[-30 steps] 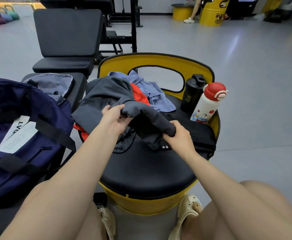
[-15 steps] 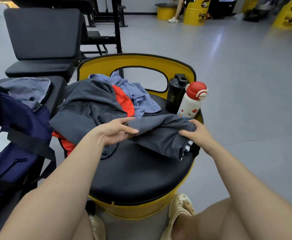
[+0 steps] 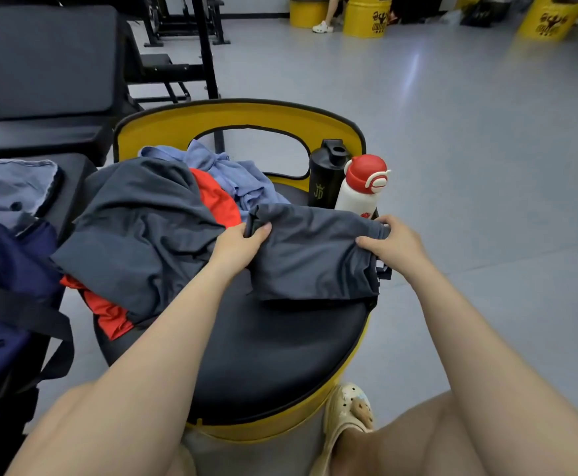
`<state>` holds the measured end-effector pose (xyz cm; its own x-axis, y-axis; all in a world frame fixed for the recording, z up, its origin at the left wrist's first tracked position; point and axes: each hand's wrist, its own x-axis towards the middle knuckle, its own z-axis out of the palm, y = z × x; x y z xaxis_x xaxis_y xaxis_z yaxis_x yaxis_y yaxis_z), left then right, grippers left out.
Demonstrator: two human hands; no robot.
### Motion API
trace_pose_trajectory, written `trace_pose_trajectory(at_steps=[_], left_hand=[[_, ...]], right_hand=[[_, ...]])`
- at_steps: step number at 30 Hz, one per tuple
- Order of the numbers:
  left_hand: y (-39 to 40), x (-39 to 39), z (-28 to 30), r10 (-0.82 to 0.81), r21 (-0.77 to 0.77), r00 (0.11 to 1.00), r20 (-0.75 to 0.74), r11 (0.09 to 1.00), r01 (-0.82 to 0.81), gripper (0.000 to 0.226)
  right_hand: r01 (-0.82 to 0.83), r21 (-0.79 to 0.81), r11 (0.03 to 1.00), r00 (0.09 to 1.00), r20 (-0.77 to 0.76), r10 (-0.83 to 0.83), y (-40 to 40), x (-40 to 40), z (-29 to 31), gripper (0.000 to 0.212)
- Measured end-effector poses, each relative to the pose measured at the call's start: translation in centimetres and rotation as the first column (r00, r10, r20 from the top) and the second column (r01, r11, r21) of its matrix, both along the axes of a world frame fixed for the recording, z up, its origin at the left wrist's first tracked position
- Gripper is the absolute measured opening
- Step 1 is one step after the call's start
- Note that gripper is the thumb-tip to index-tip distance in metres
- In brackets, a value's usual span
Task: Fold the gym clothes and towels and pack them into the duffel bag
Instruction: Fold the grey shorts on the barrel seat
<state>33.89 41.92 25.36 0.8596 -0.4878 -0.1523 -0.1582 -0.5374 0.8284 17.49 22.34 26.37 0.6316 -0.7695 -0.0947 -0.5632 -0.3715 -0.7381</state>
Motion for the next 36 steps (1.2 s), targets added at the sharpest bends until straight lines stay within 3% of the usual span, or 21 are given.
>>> trace_pose_trajectory(at_steps=[6,17,24,29,31,34,36], left_hand=[[-2.2,0.1,-1.4,0.061,0.033,0.995,0.081,0.997,-0.064,0.041],[-5.2,1.1,-2.2,0.130,0.000,0.990,0.049,0.991,-0.130,0.045],[-5.3,1.2,-2.2,0.084,0.024,0.995,-0.054,0.996,-0.082,0.039],[-5.1,1.0,-2.5,0.067,0.000,0.995,0.068,0.998,-0.067,0.017],[-5.0,1.3,-3.2,0.084,-0.005,0.994,0.072,0.997,-0.083,0.021],[-4.6,1.5,-4.2,0.089,0.109,0.992,0.091,0.989,-0.099,0.036],[-4.5,1.2,-4.2,0.104,0.232,0.953,0.284,0.957,-0.173,0.044]], right_hand=[[-0.021,-0.139,0.990,0.996,-0.086,0.009,-0.3,1.3,-0.9,0.043],[-0.041,-0.342,0.939,0.975,-0.220,-0.038,-0.1,2.0,-2.0,0.046],[-0.061,-0.342,0.938,0.993,-0.119,0.021,0.6,2.1,-2.6,0.048],[-0.036,-0.357,0.933,0.999,-0.045,0.022,0.3,2.0,-2.9,0.045],[-0.041,-0.420,0.906,0.996,-0.085,0.005,0.4,1.9,-3.1,0.043],[-0.145,-0.593,0.792,0.959,-0.281,-0.035,0.7,1.6,-4.1,0.040],[-0.150,-0.667,0.730,0.947,-0.309,-0.087,0.7,1.6,-4.2,0.037]])
